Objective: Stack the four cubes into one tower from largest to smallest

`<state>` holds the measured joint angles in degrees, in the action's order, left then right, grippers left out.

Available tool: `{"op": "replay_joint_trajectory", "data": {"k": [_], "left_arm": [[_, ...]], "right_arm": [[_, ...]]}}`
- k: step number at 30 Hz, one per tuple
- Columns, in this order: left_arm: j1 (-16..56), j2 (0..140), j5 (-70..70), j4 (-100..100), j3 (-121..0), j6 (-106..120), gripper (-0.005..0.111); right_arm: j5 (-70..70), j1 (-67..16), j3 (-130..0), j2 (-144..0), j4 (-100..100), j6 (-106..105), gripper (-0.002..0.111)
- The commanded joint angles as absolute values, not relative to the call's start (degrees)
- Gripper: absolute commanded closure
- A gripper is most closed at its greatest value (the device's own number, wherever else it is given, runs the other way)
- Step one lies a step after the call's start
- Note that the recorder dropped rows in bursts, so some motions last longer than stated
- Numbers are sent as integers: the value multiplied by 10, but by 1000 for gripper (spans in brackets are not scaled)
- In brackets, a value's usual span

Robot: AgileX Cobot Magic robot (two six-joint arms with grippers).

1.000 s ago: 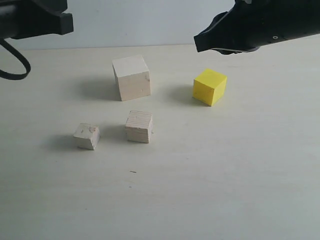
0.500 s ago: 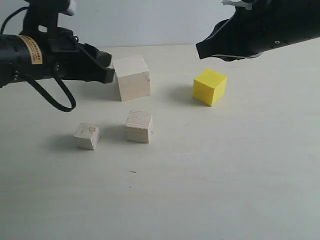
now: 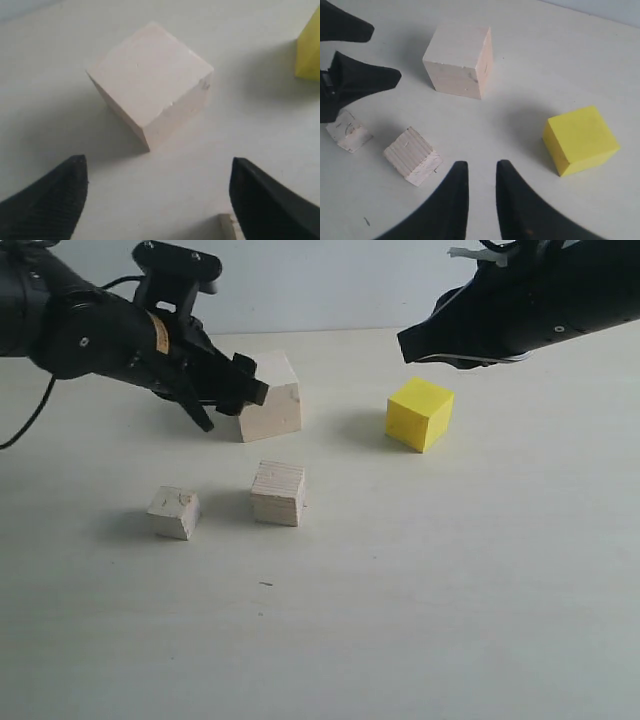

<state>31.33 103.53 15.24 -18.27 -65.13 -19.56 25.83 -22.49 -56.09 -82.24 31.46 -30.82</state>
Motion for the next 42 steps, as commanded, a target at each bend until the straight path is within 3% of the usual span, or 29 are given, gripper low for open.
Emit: {"op": "replay_joint_trajectory", "data": {"k": [1,10,14,19,21,42], "left_arm": [[339,1066,227,-118,-701,-202,31],[400,1101,281,-82,-758,-202,34],[402,1101,282,-31,-761,-202,58],[402,1104,312,-7,-761,-199,99],[402,1112,328,-7,-761,-197,106],[430,1176,349,101,-782,-105,106]], "right_arm": [[258,-224,-564,-819,311,-302,87],[258,-224,-564,-819,312,-300,87],[258,-224,-564,-819,312,-300,87],[259,-224,-564,-819,312,-300,87],[259,-224,-564,-819,311,-300,87],[262,-224,-564,-819,310,-300,87]]}}
